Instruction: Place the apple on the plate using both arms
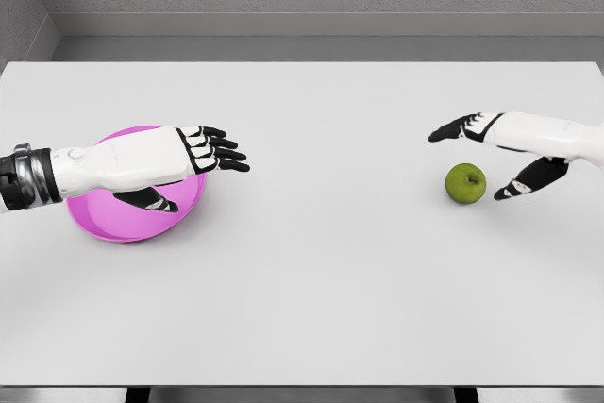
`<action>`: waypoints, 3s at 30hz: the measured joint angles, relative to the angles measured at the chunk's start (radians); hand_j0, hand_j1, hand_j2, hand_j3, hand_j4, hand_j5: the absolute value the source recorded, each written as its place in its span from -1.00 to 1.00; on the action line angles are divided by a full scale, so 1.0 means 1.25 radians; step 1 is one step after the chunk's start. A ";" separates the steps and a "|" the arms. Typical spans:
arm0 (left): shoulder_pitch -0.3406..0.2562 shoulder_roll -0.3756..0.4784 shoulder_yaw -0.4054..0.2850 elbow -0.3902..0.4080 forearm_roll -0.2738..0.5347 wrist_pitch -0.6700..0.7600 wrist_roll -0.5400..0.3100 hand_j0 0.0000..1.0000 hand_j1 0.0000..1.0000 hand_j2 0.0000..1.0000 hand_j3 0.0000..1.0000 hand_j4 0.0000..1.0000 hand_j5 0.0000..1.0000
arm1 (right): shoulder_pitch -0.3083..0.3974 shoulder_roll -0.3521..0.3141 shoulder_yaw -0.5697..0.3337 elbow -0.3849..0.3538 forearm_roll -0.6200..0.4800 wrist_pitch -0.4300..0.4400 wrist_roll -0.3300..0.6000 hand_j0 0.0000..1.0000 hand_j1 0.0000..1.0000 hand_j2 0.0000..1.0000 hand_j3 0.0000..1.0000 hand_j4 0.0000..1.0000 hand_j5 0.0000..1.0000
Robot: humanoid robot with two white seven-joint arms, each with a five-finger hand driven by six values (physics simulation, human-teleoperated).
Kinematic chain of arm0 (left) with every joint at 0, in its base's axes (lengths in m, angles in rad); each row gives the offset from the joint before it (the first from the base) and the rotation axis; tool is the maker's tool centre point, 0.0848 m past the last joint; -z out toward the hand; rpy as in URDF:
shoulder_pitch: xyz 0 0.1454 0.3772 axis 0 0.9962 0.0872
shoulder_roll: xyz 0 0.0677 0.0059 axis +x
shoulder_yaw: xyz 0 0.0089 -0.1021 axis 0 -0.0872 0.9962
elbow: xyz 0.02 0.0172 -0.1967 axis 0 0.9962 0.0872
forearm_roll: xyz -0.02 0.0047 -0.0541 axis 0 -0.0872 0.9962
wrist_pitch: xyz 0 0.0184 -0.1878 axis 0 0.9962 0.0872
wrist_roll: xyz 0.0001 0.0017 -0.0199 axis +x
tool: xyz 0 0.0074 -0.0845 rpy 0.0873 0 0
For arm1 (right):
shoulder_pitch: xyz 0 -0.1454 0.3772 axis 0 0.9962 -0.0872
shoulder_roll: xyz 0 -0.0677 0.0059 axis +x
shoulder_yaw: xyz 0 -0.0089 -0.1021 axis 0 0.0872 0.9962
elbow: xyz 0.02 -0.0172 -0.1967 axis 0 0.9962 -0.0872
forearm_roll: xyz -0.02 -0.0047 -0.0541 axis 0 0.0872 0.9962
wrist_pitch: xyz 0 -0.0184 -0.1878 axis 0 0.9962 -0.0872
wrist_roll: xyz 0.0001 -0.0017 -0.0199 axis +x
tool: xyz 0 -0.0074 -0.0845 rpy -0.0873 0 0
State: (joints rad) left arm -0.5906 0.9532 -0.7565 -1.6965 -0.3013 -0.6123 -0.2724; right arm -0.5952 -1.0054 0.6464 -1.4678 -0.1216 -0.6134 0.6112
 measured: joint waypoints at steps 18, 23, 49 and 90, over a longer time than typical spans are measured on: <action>0.000 0.000 0.001 0.004 0.000 0.000 0.000 1.00 1.00 1.00 1.00 1.00 1.00 | -0.004 0.003 0.087 0.108 -0.013 0.000 0.000 1.00 1.00 1.00 1.00 1.00 1.00; 0.000 0.000 0.001 0.004 0.000 0.000 0.000 1.00 1.00 1.00 1.00 1.00 1.00 | -0.011 0.022 0.099 0.153 -0.002 0.000 0.000 1.00 1.00 1.00 1.00 1.00 1.00; -0.001 0.000 0.001 0.004 0.000 0.000 -0.001 1.00 1.00 1.00 1.00 1.00 1.00 | -0.083 0.130 0.145 0.299 0.059 0.000 0.000 1.00 1.00 1.00 1.00 1.00 1.00; -0.002 0.000 0.001 0.005 -0.001 0.000 -0.007 1.00 1.00 1.00 1.00 1.00 1.00 | -0.183 0.361 0.201 0.150 -0.118 -0.001 0.000 0.36 0.36 0.36 0.36 0.36 0.36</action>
State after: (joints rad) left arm -0.5936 0.9533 -0.7554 -1.6904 -0.3020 -0.6122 -0.2807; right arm -0.8237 -0.5541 0.8973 -1.2803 -0.2686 -0.6145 0.6117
